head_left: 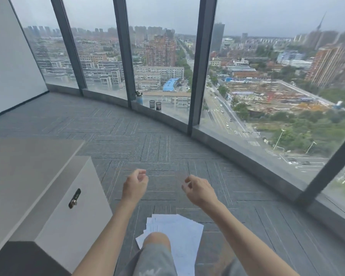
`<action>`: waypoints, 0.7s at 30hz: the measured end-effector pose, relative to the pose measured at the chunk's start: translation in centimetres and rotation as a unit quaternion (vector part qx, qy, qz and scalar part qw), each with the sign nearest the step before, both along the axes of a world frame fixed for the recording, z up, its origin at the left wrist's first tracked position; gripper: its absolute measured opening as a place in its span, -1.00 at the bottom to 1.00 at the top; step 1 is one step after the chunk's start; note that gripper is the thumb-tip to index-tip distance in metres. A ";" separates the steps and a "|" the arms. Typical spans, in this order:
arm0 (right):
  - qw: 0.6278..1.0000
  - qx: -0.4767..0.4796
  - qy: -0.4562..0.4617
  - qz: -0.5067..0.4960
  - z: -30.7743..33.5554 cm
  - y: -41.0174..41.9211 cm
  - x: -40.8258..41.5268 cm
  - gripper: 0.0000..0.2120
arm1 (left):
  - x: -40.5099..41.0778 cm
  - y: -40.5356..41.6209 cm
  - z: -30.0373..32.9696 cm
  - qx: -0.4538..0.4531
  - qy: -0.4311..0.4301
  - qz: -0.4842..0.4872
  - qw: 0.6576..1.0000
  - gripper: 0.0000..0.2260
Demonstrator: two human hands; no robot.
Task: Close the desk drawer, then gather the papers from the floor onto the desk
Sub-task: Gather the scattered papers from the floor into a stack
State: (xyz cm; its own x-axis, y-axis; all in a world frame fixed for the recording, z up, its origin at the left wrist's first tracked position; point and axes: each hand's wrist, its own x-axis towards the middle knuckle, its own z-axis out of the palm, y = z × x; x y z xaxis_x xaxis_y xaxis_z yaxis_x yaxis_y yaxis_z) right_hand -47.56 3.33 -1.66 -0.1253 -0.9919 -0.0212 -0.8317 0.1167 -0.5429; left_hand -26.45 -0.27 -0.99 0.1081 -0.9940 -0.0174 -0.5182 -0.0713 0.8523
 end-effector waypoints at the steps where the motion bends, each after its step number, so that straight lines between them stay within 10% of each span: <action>1: 1.000 0.009 0.000 -0.004 -0.3 -0.1 -0.4 -0.68 | -0.3 -0.4 -0.4 0.002 -0.001 -0.004 1.000 -0.76; 21: 0.985 0.170 -0.014 -0.001 -16.1 -13.3 -7.7 -0.58 | -5.4 -12.9 -16.2 0.134 0.026 0.059 0.989 -0.76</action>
